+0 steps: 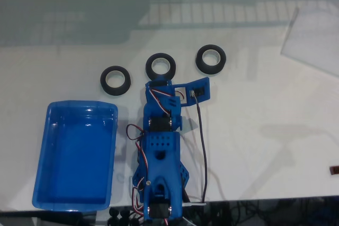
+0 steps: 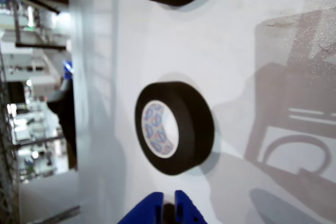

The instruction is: Grasp all tape and put them in the bin.

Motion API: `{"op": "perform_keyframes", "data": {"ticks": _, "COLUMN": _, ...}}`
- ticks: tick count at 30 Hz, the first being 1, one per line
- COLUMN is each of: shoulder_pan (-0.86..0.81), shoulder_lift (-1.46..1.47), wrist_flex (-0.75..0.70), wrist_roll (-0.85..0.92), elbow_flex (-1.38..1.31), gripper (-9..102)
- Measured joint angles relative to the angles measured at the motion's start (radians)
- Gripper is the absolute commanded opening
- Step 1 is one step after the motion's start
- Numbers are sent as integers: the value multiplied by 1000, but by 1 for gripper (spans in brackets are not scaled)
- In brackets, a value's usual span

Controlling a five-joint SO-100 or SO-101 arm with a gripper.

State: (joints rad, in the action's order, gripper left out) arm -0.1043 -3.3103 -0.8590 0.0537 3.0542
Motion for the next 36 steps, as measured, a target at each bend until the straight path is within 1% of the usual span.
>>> {"op": "perform_keyframes", "data": {"ticks": 5, "shoulder_pan": 0, "shoulder_lift": 0, "wrist_flex": 0, "wrist_roll": 0, "elbow_flex": 0, "gripper": 15}}
{"op": "perform_keyframes", "data": {"ticks": 9, "shoulder_pan": 0, "shoulder_lift": 0, "wrist_flex": 0, "wrist_roll": 0, "elbow_flex": 0, "gripper": 20}}
{"op": "perform_keyframes", "data": {"ticks": 13, "shoulder_pan": 0, "shoulder_lift": 0, "wrist_flex": 0, "wrist_roll": -8, "elbow_flex": 0, "gripper": 22}}
{"op": "perform_keyframes", "data": {"ticks": 26, "shoulder_pan": -17, "shoulder_lift": 26, "wrist_flex": 0, "wrist_roll": -5, "elbow_flex": -3, "gripper": 24}}
{"op": "perform_keyframes", "data": {"ticks": 31, "shoulder_pan": -26, "shoulder_lift": 241, "wrist_flex": 0, "wrist_roll": -5, "elbow_flex": -124, "gripper": 24}}
{"op": "perform_keyframes", "data": {"ticks": 36, "shoulder_pan": -26, "shoulder_lift": 578, "wrist_flex": 0, "wrist_roll": -5, "elbow_flex": -339, "gripper": 23}}
